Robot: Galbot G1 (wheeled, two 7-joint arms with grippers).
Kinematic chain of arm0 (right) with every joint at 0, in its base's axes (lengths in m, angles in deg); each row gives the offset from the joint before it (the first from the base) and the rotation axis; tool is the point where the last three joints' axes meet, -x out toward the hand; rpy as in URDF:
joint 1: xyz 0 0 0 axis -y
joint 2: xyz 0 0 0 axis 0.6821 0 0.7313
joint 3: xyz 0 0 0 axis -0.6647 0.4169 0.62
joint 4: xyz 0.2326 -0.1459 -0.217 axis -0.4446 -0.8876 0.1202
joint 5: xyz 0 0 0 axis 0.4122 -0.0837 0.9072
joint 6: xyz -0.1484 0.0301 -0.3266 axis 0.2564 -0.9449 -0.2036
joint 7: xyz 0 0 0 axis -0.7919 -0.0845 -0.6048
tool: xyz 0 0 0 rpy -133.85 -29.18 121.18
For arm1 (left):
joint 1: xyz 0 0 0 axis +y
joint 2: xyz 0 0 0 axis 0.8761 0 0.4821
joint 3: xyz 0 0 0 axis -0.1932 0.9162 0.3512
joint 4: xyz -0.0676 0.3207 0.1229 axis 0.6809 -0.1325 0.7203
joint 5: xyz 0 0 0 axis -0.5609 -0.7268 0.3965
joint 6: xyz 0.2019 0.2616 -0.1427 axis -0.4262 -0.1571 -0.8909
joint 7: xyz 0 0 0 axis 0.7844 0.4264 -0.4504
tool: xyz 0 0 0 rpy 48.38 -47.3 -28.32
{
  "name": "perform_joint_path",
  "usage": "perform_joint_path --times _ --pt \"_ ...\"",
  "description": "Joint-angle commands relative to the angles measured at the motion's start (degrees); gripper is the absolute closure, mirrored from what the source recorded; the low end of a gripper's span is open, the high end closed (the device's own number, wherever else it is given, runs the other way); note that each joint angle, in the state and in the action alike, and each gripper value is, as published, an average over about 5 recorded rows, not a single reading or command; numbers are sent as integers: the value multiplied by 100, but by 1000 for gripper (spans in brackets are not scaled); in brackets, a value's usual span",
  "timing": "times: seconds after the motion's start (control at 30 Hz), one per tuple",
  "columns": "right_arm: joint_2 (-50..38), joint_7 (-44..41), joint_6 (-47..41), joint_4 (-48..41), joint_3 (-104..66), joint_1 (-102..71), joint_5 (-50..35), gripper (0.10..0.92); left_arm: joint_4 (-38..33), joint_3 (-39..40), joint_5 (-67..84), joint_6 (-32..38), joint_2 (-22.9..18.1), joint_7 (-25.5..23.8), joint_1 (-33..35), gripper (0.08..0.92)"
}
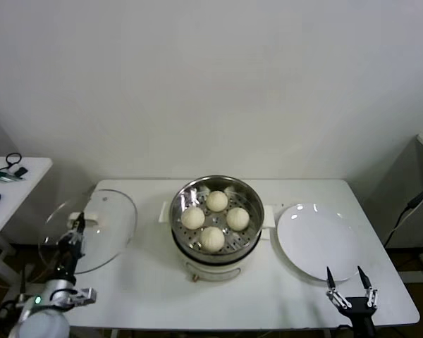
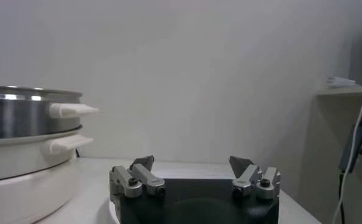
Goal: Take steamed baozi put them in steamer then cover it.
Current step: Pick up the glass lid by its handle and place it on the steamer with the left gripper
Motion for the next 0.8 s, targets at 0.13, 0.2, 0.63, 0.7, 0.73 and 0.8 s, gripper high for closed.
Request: perform_joint_path --times 0.13,0.2,0.63,0.7,0.73,0.8 --pt "7 66 -60 -33 13 64 137 203 -1977 1122 542 -2223 601 -1308 -543 874" --pt "-5 61 -52 -52 13 86 136 203 -1971 1540 318 -2533 459 -1363 -818 874" --pt "-17 82 50 -319 44 402 223 203 -1655 3955 -2091 -3127 -1095 -2098 -1931 874" --pt "-20 83 45 -356 66 455 229 203 -1492 4197 -2412 -3148 -1332 -2206 -2100 874" --pt "-24 83 45 -379 79 481 232 203 -1405 4314 -2545 -3166 -1450 -2267 -2188 874" --pt "-34 83 49 -438 106 536 235 203 -1244 4518 -2762 -3203 -1670 -2374 -2329 874"
